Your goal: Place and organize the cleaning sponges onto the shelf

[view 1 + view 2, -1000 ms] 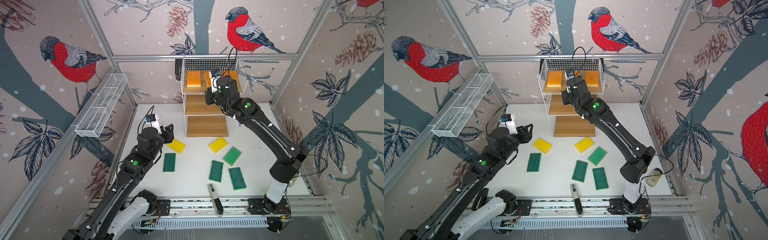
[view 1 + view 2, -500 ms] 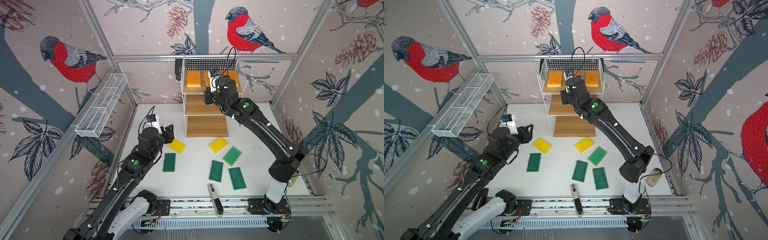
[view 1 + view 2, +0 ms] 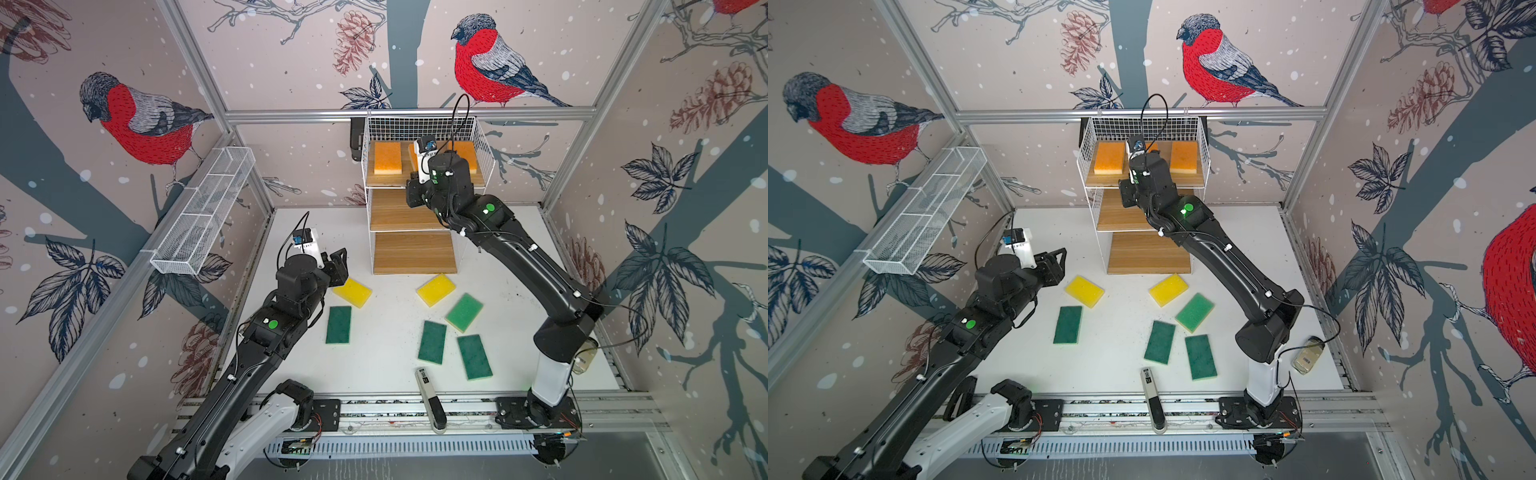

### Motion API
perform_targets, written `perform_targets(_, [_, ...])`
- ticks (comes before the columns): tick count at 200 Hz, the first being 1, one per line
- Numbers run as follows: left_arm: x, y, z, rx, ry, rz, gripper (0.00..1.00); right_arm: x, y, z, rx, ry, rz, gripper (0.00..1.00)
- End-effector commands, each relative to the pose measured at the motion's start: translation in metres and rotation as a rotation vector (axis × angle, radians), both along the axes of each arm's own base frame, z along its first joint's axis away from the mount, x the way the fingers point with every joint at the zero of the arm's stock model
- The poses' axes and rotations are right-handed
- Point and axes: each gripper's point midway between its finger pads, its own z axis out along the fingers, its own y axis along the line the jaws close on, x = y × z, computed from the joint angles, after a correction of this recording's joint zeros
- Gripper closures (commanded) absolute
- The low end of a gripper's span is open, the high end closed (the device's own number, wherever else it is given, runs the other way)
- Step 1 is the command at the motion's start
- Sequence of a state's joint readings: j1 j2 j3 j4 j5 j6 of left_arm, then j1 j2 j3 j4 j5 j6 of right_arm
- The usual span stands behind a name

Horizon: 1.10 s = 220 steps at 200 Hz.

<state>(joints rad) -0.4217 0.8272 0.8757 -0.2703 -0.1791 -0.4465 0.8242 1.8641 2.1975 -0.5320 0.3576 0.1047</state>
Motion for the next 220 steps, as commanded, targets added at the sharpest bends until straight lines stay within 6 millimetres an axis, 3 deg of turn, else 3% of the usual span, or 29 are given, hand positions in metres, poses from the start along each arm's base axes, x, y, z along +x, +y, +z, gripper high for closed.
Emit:
perform_targets(1, [0.002,-0.002,0.009,-0.02,-0.034,-0.007,0.43,-0.001,0.004,-0.004,-0.008,0.013,0.018,0.97])
perform_targets(66, [0.003,-0.001,0.006,-0.016,-0.028,-0.005,0.43,-0.005,0.003,0.002,-0.008,0.001,0.028,0.97])
perform_targets(107, [0.003,-0.001,0.008,-0.026,-0.033,-0.008,0.43,-0.023,-0.002,0.03,0.021,-0.047,0.044,0.97])
perform_targets(144, [0.0,-0.001,0.014,-0.041,-0.045,-0.012,0.43,-0.038,-0.008,0.043,0.04,-0.063,0.059,0.97])
perform_targets(220, [0.0,-0.002,0.014,-0.052,-0.045,-0.014,0.43,-0.027,-0.015,0.025,0.008,-0.034,0.012,0.97])
